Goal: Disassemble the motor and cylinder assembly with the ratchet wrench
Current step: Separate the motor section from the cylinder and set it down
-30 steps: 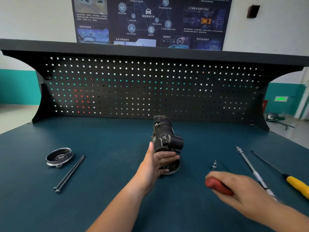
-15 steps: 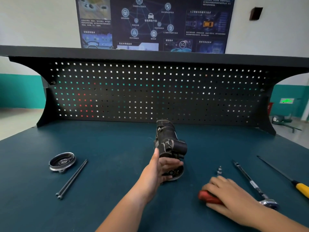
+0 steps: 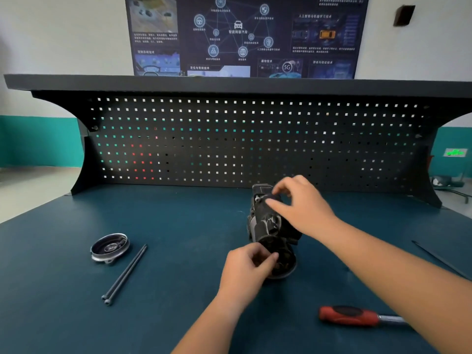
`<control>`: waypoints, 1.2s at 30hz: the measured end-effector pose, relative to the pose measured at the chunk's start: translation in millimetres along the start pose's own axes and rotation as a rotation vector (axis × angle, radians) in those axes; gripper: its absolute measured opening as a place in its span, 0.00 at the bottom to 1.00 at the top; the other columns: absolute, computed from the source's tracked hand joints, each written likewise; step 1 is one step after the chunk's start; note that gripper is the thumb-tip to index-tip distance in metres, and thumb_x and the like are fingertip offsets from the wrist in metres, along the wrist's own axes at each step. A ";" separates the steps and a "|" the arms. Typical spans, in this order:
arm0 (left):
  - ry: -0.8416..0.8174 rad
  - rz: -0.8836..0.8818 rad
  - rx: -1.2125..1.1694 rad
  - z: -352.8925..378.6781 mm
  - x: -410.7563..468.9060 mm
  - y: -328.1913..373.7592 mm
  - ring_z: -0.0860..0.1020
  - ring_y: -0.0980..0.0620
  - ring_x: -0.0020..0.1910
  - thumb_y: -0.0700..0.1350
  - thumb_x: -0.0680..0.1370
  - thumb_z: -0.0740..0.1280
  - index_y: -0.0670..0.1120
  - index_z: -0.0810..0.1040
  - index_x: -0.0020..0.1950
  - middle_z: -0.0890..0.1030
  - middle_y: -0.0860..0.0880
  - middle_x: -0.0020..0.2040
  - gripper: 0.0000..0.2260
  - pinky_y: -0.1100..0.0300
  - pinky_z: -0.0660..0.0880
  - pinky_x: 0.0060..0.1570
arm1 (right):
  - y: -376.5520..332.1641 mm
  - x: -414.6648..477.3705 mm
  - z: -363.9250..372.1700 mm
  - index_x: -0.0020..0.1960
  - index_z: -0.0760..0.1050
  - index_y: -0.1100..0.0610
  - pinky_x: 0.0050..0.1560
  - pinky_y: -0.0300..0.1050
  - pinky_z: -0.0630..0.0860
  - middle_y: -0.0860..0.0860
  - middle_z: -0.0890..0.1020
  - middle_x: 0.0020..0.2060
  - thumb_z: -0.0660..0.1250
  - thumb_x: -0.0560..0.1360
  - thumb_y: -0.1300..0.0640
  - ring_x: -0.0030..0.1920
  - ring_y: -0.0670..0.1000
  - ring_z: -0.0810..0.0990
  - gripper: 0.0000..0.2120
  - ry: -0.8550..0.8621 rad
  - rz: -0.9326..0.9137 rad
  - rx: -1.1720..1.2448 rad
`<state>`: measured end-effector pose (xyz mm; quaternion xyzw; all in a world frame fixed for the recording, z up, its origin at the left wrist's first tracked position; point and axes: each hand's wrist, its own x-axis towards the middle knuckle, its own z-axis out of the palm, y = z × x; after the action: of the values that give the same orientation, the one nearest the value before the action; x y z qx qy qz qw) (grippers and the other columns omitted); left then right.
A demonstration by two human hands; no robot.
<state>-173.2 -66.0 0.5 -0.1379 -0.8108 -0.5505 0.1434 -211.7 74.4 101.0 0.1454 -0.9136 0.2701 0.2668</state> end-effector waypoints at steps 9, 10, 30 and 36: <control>0.156 -0.034 0.001 -1.7 7.0 -13.7 0.71 0.65 0.55 0.51 0.69 0.75 0.62 0.63 0.61 0.69 0.65 0.55 0.28 0.66 0.69 0.52 | -21.2 44.3 49.3 0.58 0.70 0.58 0.46 0.46 0.70 0.54 0.69 0.57 0.68 0.76 0.53 0.58 0.57 0.68 0.15 -0.107 0.200 -0.322; 0.114 -0.030 -0.017 0.6 6.4 -13.9 0.69 0.66 0.58 0.50 0.70 0.75 0.62 0.61 0.67 0.68 0.66 0.57 0.32 0.65 0.68 0.56 | -20.0 44.1 49.2 0.58 0.71 0.58 0.46 0.45 0.69 0.54 0.69 0.57 0.67 0.76 0.53 0.58 0.57 0.69 0.14 -0.100 0.202 -0.328; 0.026 0.192 0.005 3.4 -1.8 -0.4 0.67 0.62 0.65 0.40 0.74 0.71 0.49 0.68 0.71 0.70 0.56 0.66 0.27 0.79 0.58 0.61 | -4.1 -5.0 15.3 0.41 0.67 0.53 0.32 0.40 0.63 0.53 0.76 0.47 0.67 0.76 0.53 0.37 0.46 0.71 0.10 -0.052 0.327 0.094; 0.047 0.249 -0.054 -0.4 -22.4 23.6 0.68 0.63 0.64 0.38 0.74 0.71 0.52 0.69 0.70 0.70 0.59 0.64 0.27 0.65 0.66 0.66 | -19.0 -30.6 -12.2 0.39 0.68 0.53 0.30 0.36 0.62 0.50 0.74 0.39 0.69 0.75 0.52 0.35 0.44 0.70 0.11 -0.007 0.274 0.190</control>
<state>-143.6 -59.4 12.2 -0.2281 -0.7686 -0.5533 0.2260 -174.0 69.6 100.3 0.0448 -0.8961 0.3888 0.2094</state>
